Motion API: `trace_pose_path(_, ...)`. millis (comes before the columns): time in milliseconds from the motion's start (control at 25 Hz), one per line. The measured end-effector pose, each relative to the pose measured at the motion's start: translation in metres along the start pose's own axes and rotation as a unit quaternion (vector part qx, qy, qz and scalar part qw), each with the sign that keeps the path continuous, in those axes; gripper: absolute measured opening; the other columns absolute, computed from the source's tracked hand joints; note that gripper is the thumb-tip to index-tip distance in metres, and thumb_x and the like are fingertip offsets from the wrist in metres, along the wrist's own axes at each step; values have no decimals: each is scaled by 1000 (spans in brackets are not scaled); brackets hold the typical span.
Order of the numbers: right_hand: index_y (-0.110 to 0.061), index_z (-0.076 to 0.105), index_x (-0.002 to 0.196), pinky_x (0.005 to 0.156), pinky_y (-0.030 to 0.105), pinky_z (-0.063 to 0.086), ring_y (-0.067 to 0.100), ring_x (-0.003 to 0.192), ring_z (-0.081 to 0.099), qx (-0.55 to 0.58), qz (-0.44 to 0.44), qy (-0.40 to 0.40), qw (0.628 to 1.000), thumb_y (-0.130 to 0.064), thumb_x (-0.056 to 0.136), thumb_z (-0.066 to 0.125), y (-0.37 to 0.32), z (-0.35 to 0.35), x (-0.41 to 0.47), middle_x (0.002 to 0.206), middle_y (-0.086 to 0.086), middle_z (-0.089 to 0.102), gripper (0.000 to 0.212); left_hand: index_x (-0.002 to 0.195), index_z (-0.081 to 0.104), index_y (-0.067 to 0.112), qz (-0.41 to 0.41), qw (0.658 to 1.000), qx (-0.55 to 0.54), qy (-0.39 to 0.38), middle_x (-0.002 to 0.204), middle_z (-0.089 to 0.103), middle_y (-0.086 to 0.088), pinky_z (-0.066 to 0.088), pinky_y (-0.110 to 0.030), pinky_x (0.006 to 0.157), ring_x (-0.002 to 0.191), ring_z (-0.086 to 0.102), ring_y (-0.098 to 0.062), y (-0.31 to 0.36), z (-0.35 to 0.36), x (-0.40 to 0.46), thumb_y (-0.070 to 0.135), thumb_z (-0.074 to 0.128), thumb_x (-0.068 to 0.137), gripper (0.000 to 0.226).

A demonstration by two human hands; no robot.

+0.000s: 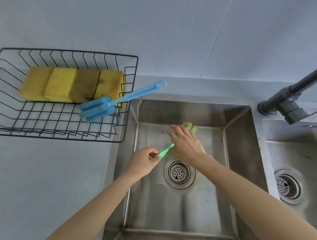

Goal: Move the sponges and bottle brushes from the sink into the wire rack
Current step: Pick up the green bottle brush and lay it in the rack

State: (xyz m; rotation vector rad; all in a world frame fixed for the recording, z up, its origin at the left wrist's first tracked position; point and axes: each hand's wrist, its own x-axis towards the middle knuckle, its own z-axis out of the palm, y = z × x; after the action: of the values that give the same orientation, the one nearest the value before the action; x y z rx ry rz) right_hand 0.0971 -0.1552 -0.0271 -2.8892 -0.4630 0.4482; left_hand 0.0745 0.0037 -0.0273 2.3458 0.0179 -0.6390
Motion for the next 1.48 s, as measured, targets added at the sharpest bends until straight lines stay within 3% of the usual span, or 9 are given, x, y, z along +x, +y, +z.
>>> trace_pose_path(160, -14, 41, 136, 111, 33, 24, 23, 131, 36, 23, -61, 20, 998, -17, 88, 49, -26, -22, -22, 139, 5, 44, 48, 101, 67, 11, 22, 999, -23, 27, 101, 70, -7, 41, -22, 74, 87, 61, -19, 18, -21, -17, 21, 60, 83, 22)
trace_pose_path(280, -15, 50, 128, 103, 31, 30, 23, 122, 45, 15, -75, 53, 996, -17, 92, 44, -41, -38, -36, 126, 6, 54, 37, 103, 67, 12, 52, 997, -5, 50, 101, 71, -8, 39, -21, 68, 83, 60, -18, 26, -38, -28, 22, 61, 82, 24)
trace_pose_path(600, -11, 56, 117, 77, 39, 46, 28, 108, 55, -8, -9, 92, 996, -15, 94, 38, -58, -78, -66, 116, 8, 58, 29, 103, 64, 17, 116, 990, 12, 75, 101, 68, -1, 41, -18, 66, 82, 54, -9, 46, -73, -61, 23, 62, 81, 23)
trace_pose_path(760, -14, 53, 117, 76, 40, 47, 32, 106, 56, 5, 42, 101, 994, -16, 93, 40, -59, -89, -83, 117, 7, 57, 28, 104, 62, 15, 139, 986, 4, 91, 91, 61, 4, 39, -13, 60, 80, 53, -7, 50, -91, -74, 24, 60, 83, 23)
trace_pose_path(920, -14, 55, 111, 78, 39, 49, 32, 100, 59, 110, 80, 153, 979, -14, 88, 46, -60, -106, -98, 111, 6, 62, 24, 110, 57, 19, 141, 988, -22, 55, 106, 63, 3, 38, -13, 71, 93, 53, -5, 49, -99, -85, 29, 61, 82, 30)
trace_pose_path(1040, -8, 59, 101, 79, 36, 51, 28, 90, 62, 264, 101, 222, 933, -10, 85, 51, -69, -123, -102, 100, 9, 68, 18, 124, 47, 21, 142, 990, -15, 3, 122, 57, 1, 40, -23, 89, 109, 55, -14, 52, -93, -91, 33, 63, 80, 48)
trace_pose_path(1240, -14, 56, 88, 87, 37, 55, 24, 84, 65, 516, 113, 251, 811, -8, 87, 53, -83, -151, -100, 84, 3, 65, 7, 138, 29, 22, 190, 982, -15, 16, 139, 43, -1, 32, -24, 94, 125, 43, -17, 63, -88, -98, 32, 68, 76, 74)
trace_pose_path(1320, -16, 54, 84, 88, 38, 55, 24, 86, 65, 586, 108, 244, 765, -5, 89, 51, -85, -159, -99, 94, 13, 66, 12, 135, 33, 20, 207, 976, -34, 56, 134, 46, 3, 33, -23, 91, 122, 45, -16, 65, -92, -100, 30, 68, 76, 69)
trace_pose_path(1480, -12, 53, 96, 70, 20, 57, 17, 83, 64, 630, 84, 250, 730, -4, 92, 49, -87, -174, -96, 106, 18, 63, 9, 129, 38, 19, 195, 974, -60, 98, 131, 51, -1, 37, -25, 91, 115, 49, -15, 58, -108, -100, 28, 68, 76, 62)
